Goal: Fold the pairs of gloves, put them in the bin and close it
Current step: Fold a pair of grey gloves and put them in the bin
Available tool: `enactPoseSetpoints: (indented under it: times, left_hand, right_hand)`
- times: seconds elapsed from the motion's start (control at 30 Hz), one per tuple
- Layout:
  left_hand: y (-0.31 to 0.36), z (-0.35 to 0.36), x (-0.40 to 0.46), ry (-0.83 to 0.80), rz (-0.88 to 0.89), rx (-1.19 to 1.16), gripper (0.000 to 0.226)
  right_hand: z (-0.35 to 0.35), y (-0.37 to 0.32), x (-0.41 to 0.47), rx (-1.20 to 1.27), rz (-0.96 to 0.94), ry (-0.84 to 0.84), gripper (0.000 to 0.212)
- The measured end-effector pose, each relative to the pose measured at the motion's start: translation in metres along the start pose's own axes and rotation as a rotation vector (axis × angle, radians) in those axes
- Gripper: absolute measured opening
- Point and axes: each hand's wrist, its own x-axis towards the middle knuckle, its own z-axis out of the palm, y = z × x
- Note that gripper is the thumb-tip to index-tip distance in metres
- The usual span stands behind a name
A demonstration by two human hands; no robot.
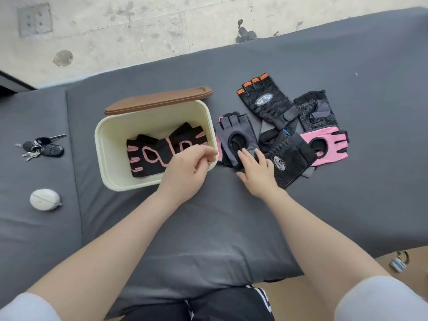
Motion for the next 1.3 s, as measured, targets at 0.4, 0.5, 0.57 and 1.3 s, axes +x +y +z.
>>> enactPoseSetpoints:
  times: [0.4, 0.5, 0.57, 1.3]
  left_hand:
    - [-0.016, 0.019, -0.069, -0.127, -0.063, -0.015, 0.034]
    - [-0.005, 0.014, -0.077, -0.167, 0.03, 0.027, 0.045]
    - [0.007, 0.009, -0.083, -0.23, 0.053, -0.004, 0.052]
    - [0.004, -0.005, -0.154, -0.165, -0.608, -0.562, 0.018]
  right_hand:
    - [-0.02, -0.02, -0.076, 0.747, -0.05, 0.154, 0.023]
    - [-0.047, -0.027, -0.12, 1.225, -0.037, -0.103, 0.023]
    - [-0.058, -0.027, -0.141, 1.446, -0.048, -0.296, 0.025]
    - [-0.016, -0.085, -0.204, 1.296, 0.103, 0.42, 0.027]
